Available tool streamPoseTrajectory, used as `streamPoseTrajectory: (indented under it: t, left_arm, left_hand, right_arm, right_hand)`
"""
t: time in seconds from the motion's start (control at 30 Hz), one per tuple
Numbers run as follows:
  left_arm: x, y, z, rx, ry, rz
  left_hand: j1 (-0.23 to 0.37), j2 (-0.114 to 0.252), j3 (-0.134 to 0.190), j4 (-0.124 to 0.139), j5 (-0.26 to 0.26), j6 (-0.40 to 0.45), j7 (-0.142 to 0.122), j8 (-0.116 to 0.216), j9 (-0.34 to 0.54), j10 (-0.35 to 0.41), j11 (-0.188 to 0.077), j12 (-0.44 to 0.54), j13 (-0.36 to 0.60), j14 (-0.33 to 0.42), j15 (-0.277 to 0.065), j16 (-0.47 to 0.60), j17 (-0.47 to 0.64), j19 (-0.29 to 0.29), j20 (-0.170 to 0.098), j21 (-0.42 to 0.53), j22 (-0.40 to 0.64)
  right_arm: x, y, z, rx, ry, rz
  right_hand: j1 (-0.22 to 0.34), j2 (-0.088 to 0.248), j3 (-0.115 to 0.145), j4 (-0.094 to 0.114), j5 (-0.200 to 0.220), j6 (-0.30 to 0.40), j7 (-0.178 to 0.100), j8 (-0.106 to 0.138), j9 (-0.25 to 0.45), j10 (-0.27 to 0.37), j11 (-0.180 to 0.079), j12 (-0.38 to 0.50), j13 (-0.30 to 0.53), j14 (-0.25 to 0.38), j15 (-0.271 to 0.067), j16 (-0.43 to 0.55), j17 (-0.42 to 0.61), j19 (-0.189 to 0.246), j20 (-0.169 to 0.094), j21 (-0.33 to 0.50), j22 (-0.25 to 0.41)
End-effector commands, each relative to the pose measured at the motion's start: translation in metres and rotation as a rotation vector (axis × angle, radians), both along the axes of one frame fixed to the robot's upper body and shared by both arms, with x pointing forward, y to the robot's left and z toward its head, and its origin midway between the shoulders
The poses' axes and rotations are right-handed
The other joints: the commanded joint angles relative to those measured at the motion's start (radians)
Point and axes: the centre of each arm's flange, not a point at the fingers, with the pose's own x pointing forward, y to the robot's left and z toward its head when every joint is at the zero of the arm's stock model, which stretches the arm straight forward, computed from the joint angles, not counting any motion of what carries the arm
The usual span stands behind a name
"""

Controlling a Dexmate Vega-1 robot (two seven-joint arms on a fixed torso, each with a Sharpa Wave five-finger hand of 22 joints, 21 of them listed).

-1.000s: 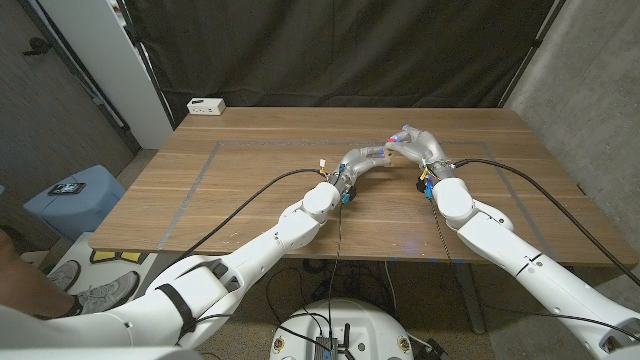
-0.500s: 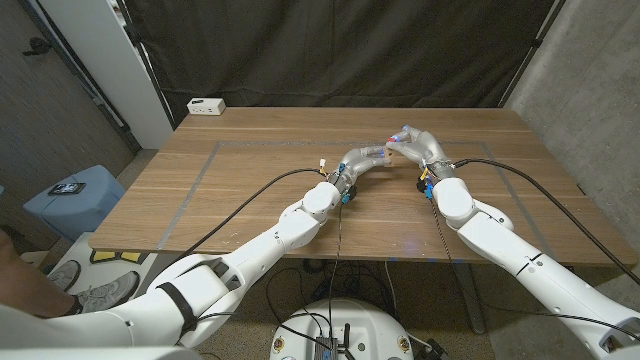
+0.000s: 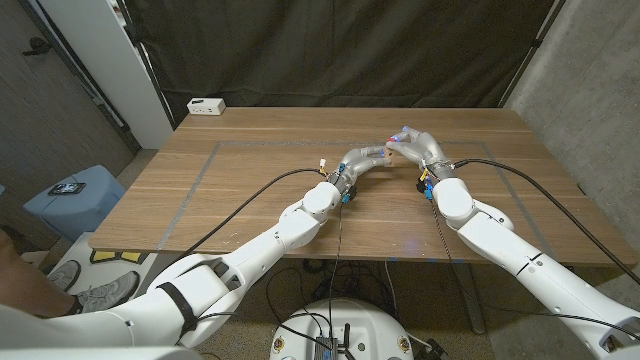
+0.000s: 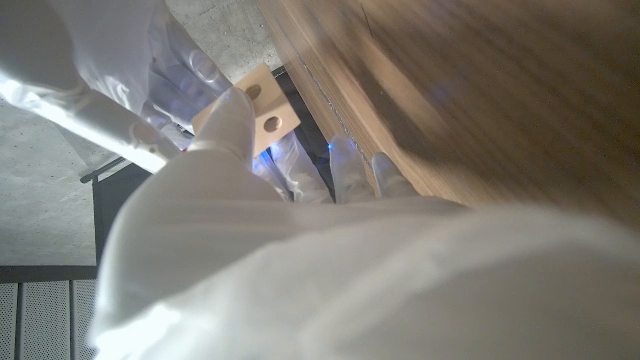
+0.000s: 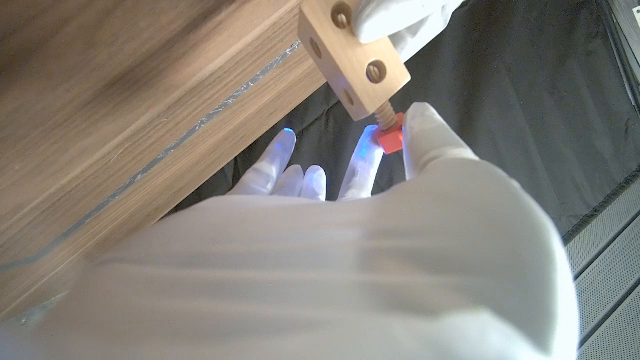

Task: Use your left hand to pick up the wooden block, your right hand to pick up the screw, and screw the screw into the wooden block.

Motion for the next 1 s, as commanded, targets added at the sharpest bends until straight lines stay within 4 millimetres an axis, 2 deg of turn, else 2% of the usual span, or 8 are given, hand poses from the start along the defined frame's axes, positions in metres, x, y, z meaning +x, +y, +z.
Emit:
streamPoseTrajectory:
  t: [0.03,0.5,1.0]
  left_arm:
    - [0.0013,-0.0011,0.0009,-0.003,0.003,0.005]
    - [0.0022,-0.0010,0.0003,-0.004,0.008,0.007]
    - [0.0009,-0.0010,-0.0001,-0.004,0.008,0.008]
  left_hand:
    - [0.002,0.011,0.002,0.004,0.001,0.000,0.011,0.006,0.006,0.009,-0.001,0.003,0.005,0.008,-0.085,0.002,0.003,0.009,0.004,0.000,0.004]
    - [0.002,0.013,0.001,0.005,0.001,-0.002,0.012,0.006,0.006,0.010,-0.001,0.004,0.006,0.009,-0.086,0.003,0.003,0.011,0.005,0.001,0.004]
    - [0.005,0.016,0.002,0.005,0.001,-0.002,0.014,0.006,0.006,0.011,-0.001,0.004,0.006,0.010,-0.084,0.003,0.003,0.013,0.006,0.001,0.004]
  right_arm:
    - [0.0010,-0.0009,0.0001,-0.012,0.003,0.000]
    - [0.0011,-0.0019,-0.0001,-0.012,0.005,0.007]
    - [-0.0002,-0.0024,-0.0007,-0.015,0.007,0.019]
  right_hand:
    - [-0.009,-0.003,0.002,0.004,0.001,-0.004,0.001,-0.004,-0.002,-0.005,0.002,-0.002,0.003,-0.004,-0.012,0.000,0.005,-0.002,-0.046,-0.003,0.003]
    - [-0.026,-0.006,-0.001,0.010,-0.001,-0.031,0.000,-0.021,-0.014,-0.018,0.002,-0.004,0.003,-0.013,-0.008,-0.002,0.007,-0.011,-0.044,-0.005,0.003]
    - [-0.064,-0.019,-0.013,0.020,-0.003,-0.079,0.007,-0.050,-0.033,-0.042,0.014,-0.007,0.004,-0.033,0.004,-0.006,0.007,-0.032,-0.036,-0.007,0.004]
